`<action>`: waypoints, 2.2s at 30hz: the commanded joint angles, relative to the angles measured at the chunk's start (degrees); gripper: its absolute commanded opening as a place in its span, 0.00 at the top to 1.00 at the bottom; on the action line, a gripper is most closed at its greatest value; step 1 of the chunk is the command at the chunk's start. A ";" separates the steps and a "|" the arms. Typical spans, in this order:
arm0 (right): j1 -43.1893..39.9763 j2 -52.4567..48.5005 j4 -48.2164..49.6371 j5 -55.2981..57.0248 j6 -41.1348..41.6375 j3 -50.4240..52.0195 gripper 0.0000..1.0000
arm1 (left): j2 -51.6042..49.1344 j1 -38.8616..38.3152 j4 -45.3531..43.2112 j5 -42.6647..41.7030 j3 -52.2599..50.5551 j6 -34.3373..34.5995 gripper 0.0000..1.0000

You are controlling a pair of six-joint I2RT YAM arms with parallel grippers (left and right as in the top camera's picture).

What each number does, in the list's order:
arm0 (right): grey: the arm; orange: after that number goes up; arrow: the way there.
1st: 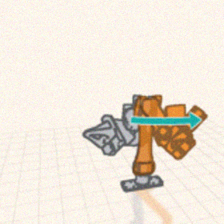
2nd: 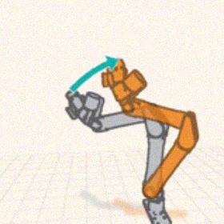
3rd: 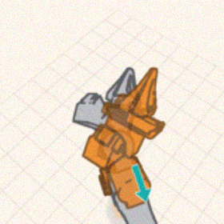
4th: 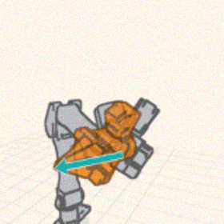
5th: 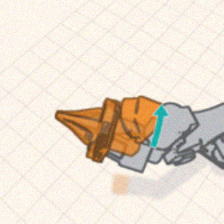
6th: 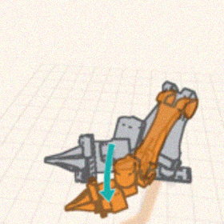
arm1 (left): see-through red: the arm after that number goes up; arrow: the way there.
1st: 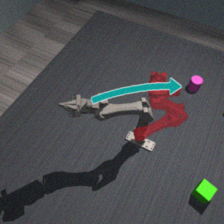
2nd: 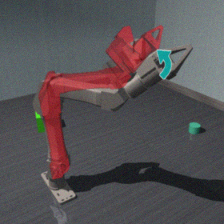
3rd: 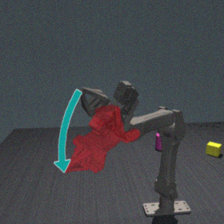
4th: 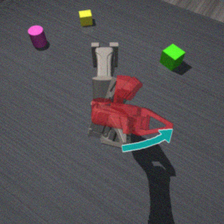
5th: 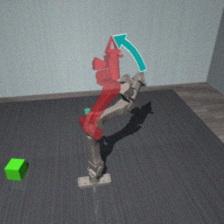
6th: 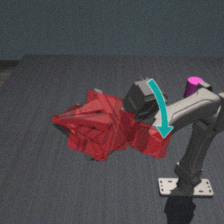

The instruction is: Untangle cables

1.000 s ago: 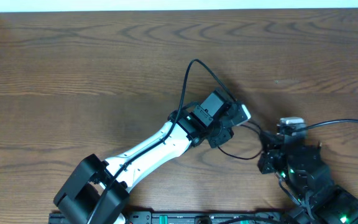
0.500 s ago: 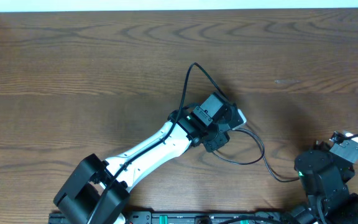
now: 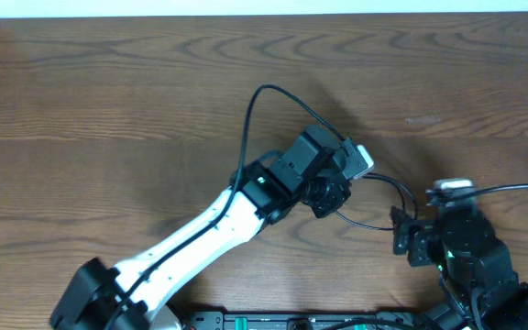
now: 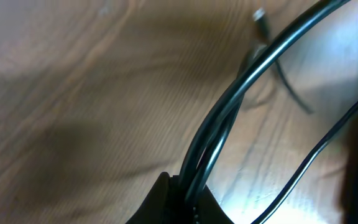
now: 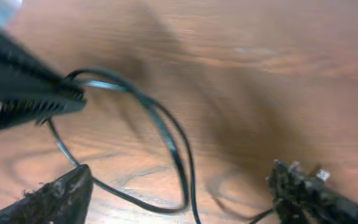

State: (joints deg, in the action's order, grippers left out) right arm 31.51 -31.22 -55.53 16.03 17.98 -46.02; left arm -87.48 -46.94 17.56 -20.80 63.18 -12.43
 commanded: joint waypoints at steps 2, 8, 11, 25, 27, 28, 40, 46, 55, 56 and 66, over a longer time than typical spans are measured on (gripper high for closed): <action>-0.15 -0.33 1.42 -2.86 -7.37 -0.74 0.21 | 3.56 0.24 -0.04 -3.67 0.13 1.84 0.92; -0.13 -2.91 4.55 0.35 -7.37 -0.68 0.36 | 4.33 0.24 0.76 -5.86 0.11 2.10 0.93; -0.15 -5.18 5.86 0.37 -7.37 -0.35 0.33 | 4.33 0.24 1.18 -7.78 0.13 2.23 0.93; -0.20 -18.97 12.50 8.59 1.16 0.42 0.99 | 4.35 0.22 3.34 -9.86 0.11 2.23 0.93; -0.20 -17.99 12.68 9.18 4.72 0.37 0.99 | 4.35 0.22 3.48 -7.82 0.11 2.25 0.92; -0.20 -17.22 12.68 9.18 5.68 0.37 0.99 | 4.35 0.22 3.63 -7.04 0.11 2.25 0.92; -0.20 -2.56 12.44 12.72 6.88 0.31 0.99 | 4.33 0.22 6.21 -3.54 0.09 2.25 0.10; -0.17 3.91 12.33 12.94 7.32 0.31 0.99 | 4.33 0.22 6.05 -3.56 0.09 2.25 0.07; -0.17 4.72 9.92 12.96 8.20 0.33 0.99 | 4.33 0.20 4.57 -16.94 0.09 2.25 0.23; -0.17 4.72 9.94 12.96 8.22 0.31 0.99 | 4.33 0.20 3.78 -17.94 0.09 2.27 0.27; -0.17 4.72 9.84 11.87 8.39 0.31 0.99 | 3.39 0.20 -6.75 3.67 0.09 22.73 0.32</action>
State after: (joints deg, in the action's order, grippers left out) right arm 31.51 -26.72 -45.63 27.73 25.50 -45.89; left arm -83.88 -46.94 11.35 -30.98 63.18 -1.23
